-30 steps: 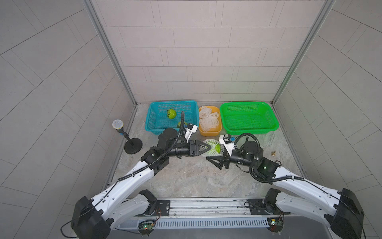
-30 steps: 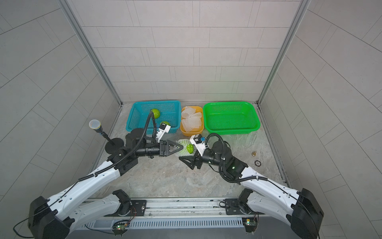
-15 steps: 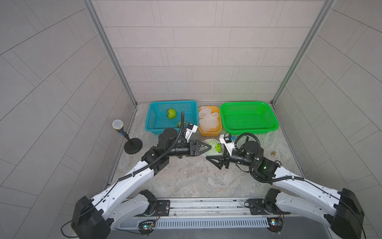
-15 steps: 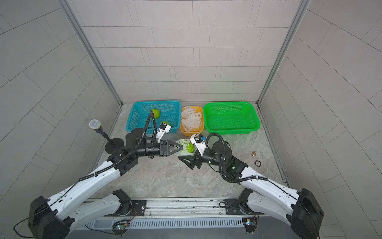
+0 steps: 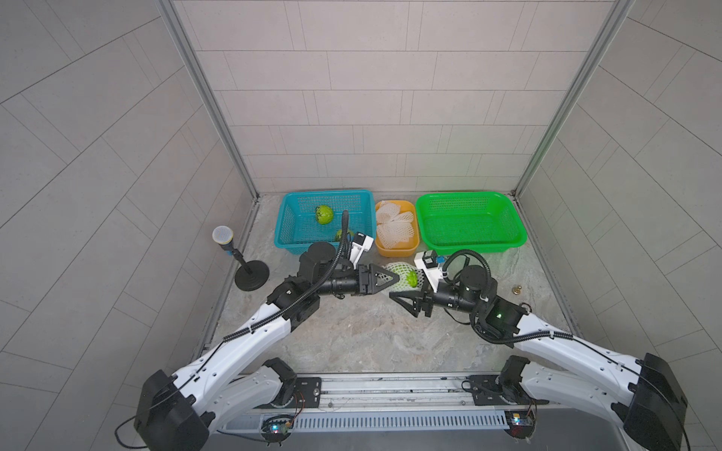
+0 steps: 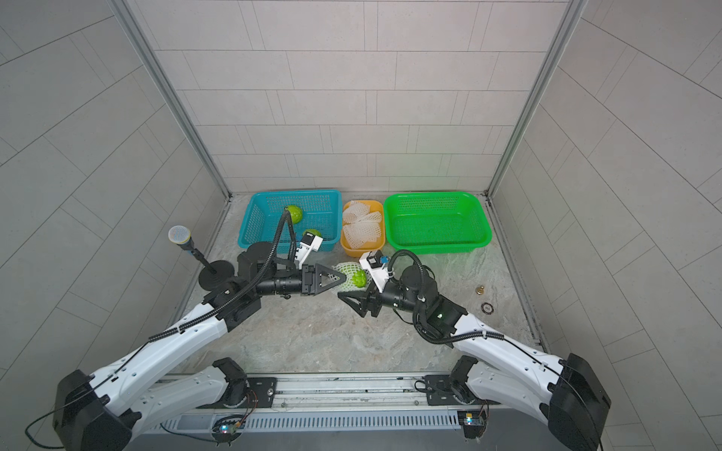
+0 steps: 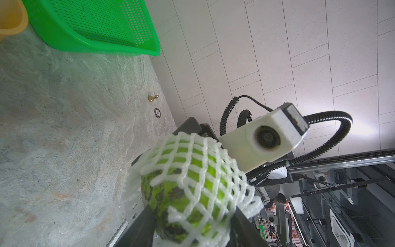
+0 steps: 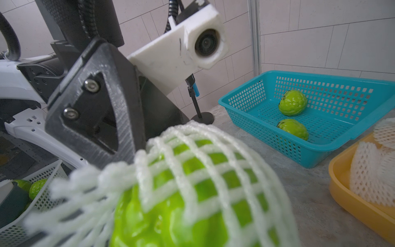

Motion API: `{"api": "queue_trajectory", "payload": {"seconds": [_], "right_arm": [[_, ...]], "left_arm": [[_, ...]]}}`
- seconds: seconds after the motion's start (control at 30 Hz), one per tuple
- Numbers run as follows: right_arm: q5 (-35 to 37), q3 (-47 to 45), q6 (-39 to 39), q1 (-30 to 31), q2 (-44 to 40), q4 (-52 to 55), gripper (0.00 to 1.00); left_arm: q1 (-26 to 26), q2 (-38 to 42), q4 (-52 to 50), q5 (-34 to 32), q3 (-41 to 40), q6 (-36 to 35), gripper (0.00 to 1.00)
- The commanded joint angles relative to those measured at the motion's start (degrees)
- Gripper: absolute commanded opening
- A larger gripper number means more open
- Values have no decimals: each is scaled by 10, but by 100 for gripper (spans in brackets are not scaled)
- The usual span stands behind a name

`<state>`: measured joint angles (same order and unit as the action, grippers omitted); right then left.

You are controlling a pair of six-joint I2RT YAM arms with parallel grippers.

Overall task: Sleeve custard apples in foam nets
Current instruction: Adjust the foam net on the custard apple, then place the custard apple in the basket.

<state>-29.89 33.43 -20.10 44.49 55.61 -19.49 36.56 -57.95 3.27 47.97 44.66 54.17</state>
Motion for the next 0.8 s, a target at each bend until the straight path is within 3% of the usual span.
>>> {"api": "queue_trajectory", "payload": {"seconds": [0.0, 0.1, 0.2, 0.5, 0.77], "right_arm": [[0, 18, 4, 4, -5, -31, 77], [7, 18, 9, 4, -12, -19, 77], [13, 18, 12, 0, -22, -10, 77], [69, 32, 27, -39, -57, 44, 77], [103, 39, 16, -100, -45, 25, 77]], "left_arm": [[3, 3, -6, -11, 11, -15, 68], [0, 10, -30, -19, 24, -30, 80], [-13, 19, -44, -31, 30, -35, 86], [-111, 86, -47, -63, -14, -2, 89], [-116, 97, -48, -59, -41, 2, 89]]}}
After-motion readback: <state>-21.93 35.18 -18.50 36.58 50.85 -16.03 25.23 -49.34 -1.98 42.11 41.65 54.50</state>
